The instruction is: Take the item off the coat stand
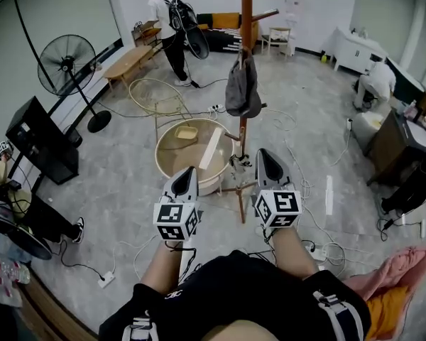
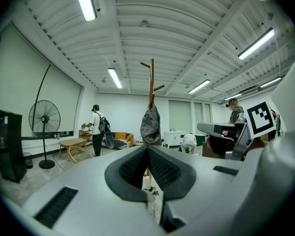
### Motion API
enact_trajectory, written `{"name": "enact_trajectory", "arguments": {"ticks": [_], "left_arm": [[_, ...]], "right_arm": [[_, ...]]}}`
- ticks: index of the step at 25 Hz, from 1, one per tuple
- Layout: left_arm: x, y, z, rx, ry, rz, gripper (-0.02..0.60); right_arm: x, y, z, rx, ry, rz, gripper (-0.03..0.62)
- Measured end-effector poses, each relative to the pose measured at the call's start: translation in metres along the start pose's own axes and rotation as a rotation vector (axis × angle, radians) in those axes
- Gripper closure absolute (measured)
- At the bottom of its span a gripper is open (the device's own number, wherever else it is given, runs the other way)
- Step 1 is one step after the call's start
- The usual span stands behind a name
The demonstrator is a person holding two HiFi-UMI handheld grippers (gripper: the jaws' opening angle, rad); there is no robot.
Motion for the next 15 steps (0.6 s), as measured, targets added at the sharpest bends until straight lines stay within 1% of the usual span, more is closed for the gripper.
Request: {"name": "enact_trajectory", "arguments": {"ticks": [3, 5, 9, 11, 12, 13, 14, 15], "left_arm": [[0.007, -0.009, -0.044, -0.014, -0.002, 0.002, 0.566], [0.012, -0.012, -0.066, -0.014, 0.005, 0.007, 0.566], [0.036, -0.003, -0.093, 0.019, 0.020, 0.015, 0.566], [0.048, 0.002, -0.102, 0.032, 0.024, 0.020, 0.566], [0.053, 0.005, -0.105, 0.038, 0.024, 0.019, 0.566], [0.058, 0.008, -0.109, 0.043, 0.024, 0.018, 0.566], [0.062, 0.011, -0.111, 0.048, 0.024, 0.018, 0.566], [0.065, 0.013, -0.113, 0.053, 0.023, 0.019, 0.566]], "right_arm": [[-0.020, -0.009, -0.038, -0.005, -0.023, 0.014, 0.580], [-0.031, -0.011, -0.059, -0.007, -0.020, 0.018, 0.579], [-0.039, -0.008, -0.095, -0.009, 0.011, 0.016, 0.579], [-0.041, -0.008, -0.108, -0.032, 0.021, 0.012, 0.579], [-0.041, -0.009, -0.114, -0.047, 0.013, 0.010, 0.577], [-0.041, -0.010, -0.120, -0.060, -0.009, 0.006, 0.561], [-0.040, -0.012, -0.127, -0.065, -0.037, 0.000, 0.442], [-0.040, -0.014, -0.134, -0.063, -0.060, -0.004, 0.355]]}}
Point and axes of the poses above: the fingertips, and each gripper's own axes: z backward along the fingers, x to its left, y out of its underside, the point moved 9 cm from there along z, backward along the fingers, and after that the axes turned 12 degrees about -z, right-handed, at the moved point
